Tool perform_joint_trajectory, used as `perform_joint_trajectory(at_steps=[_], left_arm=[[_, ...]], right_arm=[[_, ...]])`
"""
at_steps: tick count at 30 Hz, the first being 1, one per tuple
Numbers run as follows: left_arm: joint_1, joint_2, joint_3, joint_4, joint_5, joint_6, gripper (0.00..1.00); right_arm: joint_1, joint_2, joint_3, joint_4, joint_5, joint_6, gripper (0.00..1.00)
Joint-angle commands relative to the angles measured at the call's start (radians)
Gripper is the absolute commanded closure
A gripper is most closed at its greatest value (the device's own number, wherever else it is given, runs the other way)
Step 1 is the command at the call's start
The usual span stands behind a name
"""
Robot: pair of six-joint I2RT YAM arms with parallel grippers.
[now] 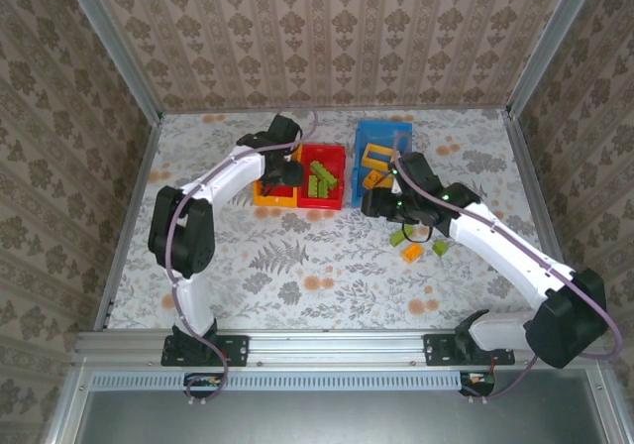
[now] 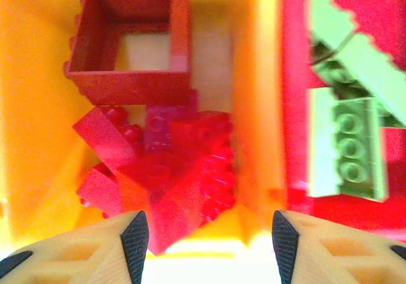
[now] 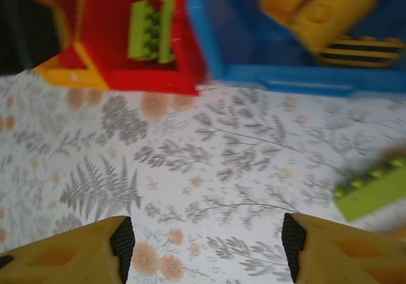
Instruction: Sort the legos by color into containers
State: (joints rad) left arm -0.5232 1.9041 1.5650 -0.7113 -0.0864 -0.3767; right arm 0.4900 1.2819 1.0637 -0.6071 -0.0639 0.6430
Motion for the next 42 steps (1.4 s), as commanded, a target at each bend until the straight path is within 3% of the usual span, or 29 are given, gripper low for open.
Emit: perform_joint_trajectory(at_steps=[1, 7, 14, 20, 34, 42], left_arm=[[-0.028, -0.085, 0.02, -0.013, 0.012, -0.063, 0.42], [-0.083, -0.209, -0.044, 0.028, 0.018, -0.093, 0.4], [-0.191, -0.399, -0.24, 0.197, 0.135, -0.035, 0.39], [-0.263, -0.492, -0.358, 0.237, 0.185, -0.041, 0.39], [-0.311, -0.521, -0.394, 0.298, 0.3, -0.026, 0.39], [-0.337, -0.507, -0.394, 0.318, 0.314, -0.035, 0.39]], right_arm=[[-0.034, -0.023, -0.035, -0.097, 0.09, 0.101, 0.36], [-0.054, 0.047, -0.016, -0.221, 0.202, 0.218, 0.39], [-0.072, 0.153, -0.047, -0.2, 0.205, 0.297, 0.4], [-0.108, 0.132, -0.113, -0.236, 0.176, 0.325, 0.43], [-0.154, 0.172, -0.24, -0.106, 0.081, 0.384, 0.41], [-0.186, 0.206, -0.265, -0.046, 0.069, 0.369, 0.4]])
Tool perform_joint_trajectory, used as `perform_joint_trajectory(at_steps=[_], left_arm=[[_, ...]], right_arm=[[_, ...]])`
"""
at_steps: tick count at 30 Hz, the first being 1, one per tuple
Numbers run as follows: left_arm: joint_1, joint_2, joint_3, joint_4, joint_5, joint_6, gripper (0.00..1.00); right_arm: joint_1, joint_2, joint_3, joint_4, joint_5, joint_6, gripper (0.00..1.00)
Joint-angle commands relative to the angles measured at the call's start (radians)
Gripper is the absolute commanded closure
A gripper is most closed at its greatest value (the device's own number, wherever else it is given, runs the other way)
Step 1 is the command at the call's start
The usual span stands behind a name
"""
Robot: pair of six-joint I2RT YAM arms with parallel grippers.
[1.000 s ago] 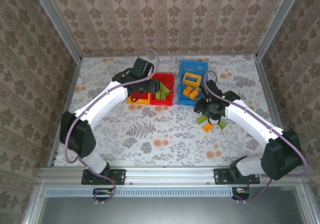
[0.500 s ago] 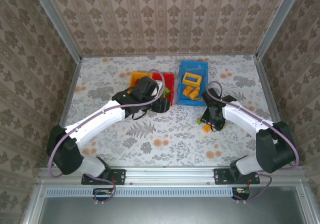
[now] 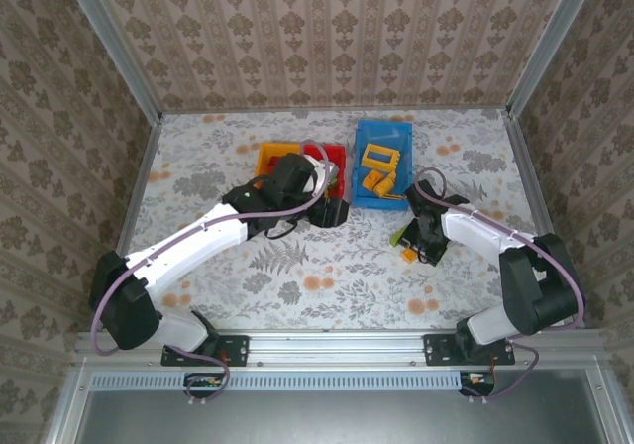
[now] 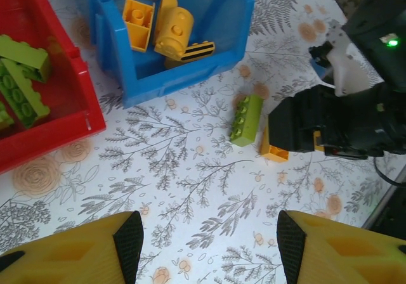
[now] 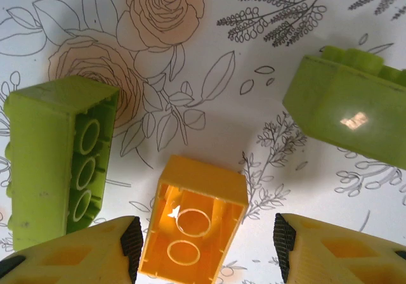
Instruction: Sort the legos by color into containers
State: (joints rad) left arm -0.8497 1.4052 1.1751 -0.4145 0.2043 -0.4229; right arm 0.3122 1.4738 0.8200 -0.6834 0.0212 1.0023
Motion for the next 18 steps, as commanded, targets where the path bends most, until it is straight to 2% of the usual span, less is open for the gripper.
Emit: perform_joint_trajectory(at_steps=[1, 7, 9, 16, 18], left_arm=[[-0.012, -0.006, -0.003, 0.022, 0.021, 0.012, 0.39], [-0.021, 0.006, 0.002, 0.03, 0.021, 0.008, 0.4], [-0.023, 0.012, 0.007, 0.032, 0.022, 0.007, 0.4], [-0.035, 0.02, 0.032, 0.039, 0.022, 0.013, 0.4], [-0.036, 0.017, 0.042, 0.042, 0.021, 0.017, 0.4]], right_arm=[[-0.009, 0.018, -0.026, 0.039, -0.018, 0.009, 0.4], [-0.01, 0.046, -0.042, 0.085, -0.035, 0.009, 0.4], [-0.01, 0.052, -0.051, 0.095, -0.041, 0.012, 0.43], [0.002, -0.05, -0.047, 0.056, 0.004, -0.009, 0.72], [0.029, -0.106, -0.005, 0.027, 0.04, -0.052, 0.75]])
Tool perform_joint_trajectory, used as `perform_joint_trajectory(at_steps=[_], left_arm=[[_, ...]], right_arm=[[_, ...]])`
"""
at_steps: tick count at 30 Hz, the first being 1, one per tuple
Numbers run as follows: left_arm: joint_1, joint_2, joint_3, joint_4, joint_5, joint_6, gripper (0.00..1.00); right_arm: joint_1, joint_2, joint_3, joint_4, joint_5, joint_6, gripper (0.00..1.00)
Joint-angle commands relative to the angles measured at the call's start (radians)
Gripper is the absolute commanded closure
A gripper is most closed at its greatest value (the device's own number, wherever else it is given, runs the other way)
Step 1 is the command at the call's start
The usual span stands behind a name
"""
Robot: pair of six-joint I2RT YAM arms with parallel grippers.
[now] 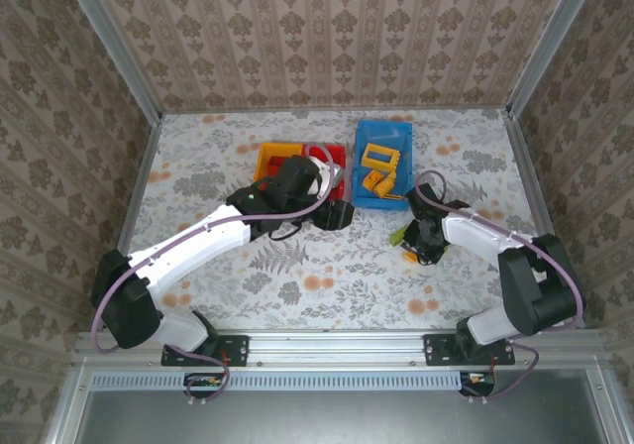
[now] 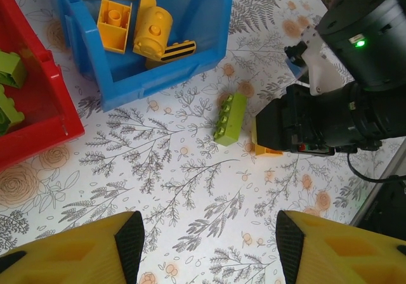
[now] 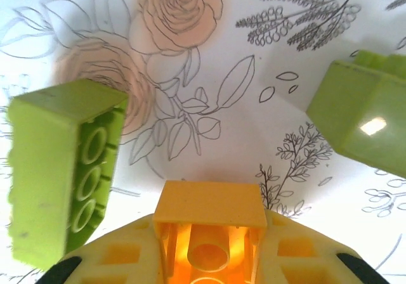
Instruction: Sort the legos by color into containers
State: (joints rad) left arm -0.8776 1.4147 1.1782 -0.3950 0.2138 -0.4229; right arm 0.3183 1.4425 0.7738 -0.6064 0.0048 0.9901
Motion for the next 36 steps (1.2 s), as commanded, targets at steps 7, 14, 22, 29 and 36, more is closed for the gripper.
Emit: perform_joint_trajectory(at_steps=[7, 14, 22, 29, 36], left_arm=[[-0.012, 0.022, 0.084, 0.027, -0.014, 0.031, 0.4], [-0.013, 0.035, 0.102, 0.02, -0.018, 0.036, 0.4], [-0.015, 0.003, 0.073, 0.012, -0.042, 0.027, 0.4], [-0.016, -0.008, 0.063, 0.011, -0.049, 0.026, 0.4], [-0.016, 0.008, 0.051, 0.013, -0.029, 0.036, 0.39]], right_arm=[[0.106, -0.012, 0.264, -0.074, 0.148, -0.197, 0.76], [0.098, 0.228, 0.525, -0.06, 0.167, -0.314, 0.76], [0.084, 0.431, 0.766, -0.23, 0.301, -0.337, 0.74], [0.084, 0.508, 0.84, -0.277, 0.34, -0.334, 0.54], [0.1, 0.467, 0.883, -0.251, 0.321, -0.372, 0.36]])
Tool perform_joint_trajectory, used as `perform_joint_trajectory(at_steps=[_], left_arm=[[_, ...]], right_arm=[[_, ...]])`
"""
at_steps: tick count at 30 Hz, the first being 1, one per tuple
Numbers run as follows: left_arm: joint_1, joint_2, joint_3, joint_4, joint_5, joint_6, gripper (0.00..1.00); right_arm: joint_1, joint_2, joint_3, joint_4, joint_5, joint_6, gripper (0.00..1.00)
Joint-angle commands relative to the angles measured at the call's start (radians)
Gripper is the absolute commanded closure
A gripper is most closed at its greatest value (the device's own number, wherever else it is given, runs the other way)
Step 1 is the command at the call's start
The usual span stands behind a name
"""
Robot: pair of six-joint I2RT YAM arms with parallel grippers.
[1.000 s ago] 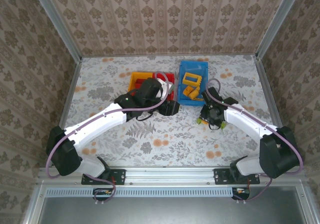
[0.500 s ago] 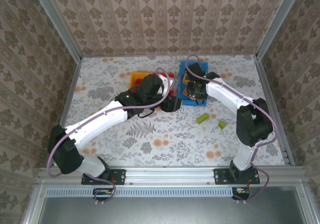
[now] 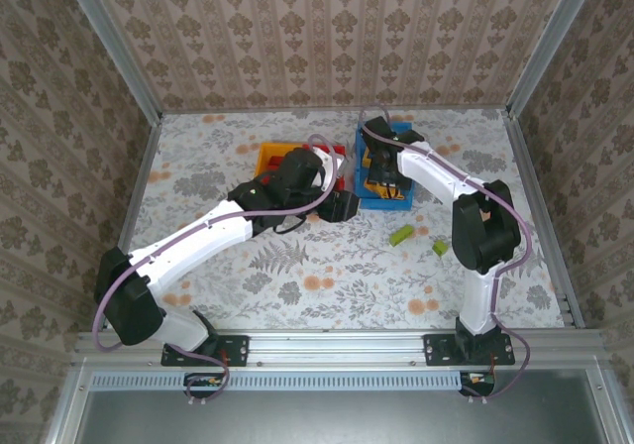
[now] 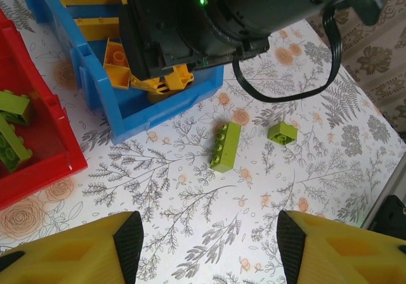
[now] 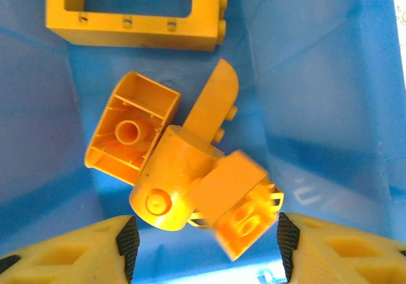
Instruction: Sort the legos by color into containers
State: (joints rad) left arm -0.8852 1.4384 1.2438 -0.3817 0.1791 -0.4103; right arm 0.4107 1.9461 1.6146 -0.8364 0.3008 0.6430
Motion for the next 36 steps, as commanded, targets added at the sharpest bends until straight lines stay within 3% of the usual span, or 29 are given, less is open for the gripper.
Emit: perform_joint_trajectory(at_steps=[1, 8, 17, 21, 26, 36], left_arm=[[-0.009, -0.011, -0.017, 0.001, 0.012, 0.027, 0.39], [-0.025, 0.077, 0.005, -0.003, 0.065, 0.078, 0.38], [-0.136, 0.349, 0.183, -0.063, 0.109, 0.212, 0.36], [-0.197, 0.496, 0.304, -0.121, 0.046, 0.251, 0.36], [-0.251, 0.66, 0.465, -0.182, -0.148, 0.241, 0.33], [-0.276, 0.893, 0.695, -0.266, -0.341, 0.237, 0.31]], right_arm=[[0.01, -0.047, 0.046, -0.025, 0.021, -0.025, 0.36], [0.011, -0.217, -0.031, -0.022, 0.026, -0.022, 0.38], [-0.072, -0.584, -0.459, -0.055, -0.009, 0.041, 0.38], [-0.144, -0.748, -0.621, -0.113, -0.078, 0.043, 0.37], [-0.22, -0.892, -0.719, -0.196, -0.17, 0.018, 0.33], [-0.263, -0.966, -0.73, -0.249, -0.321, -0.015, 0.33]])
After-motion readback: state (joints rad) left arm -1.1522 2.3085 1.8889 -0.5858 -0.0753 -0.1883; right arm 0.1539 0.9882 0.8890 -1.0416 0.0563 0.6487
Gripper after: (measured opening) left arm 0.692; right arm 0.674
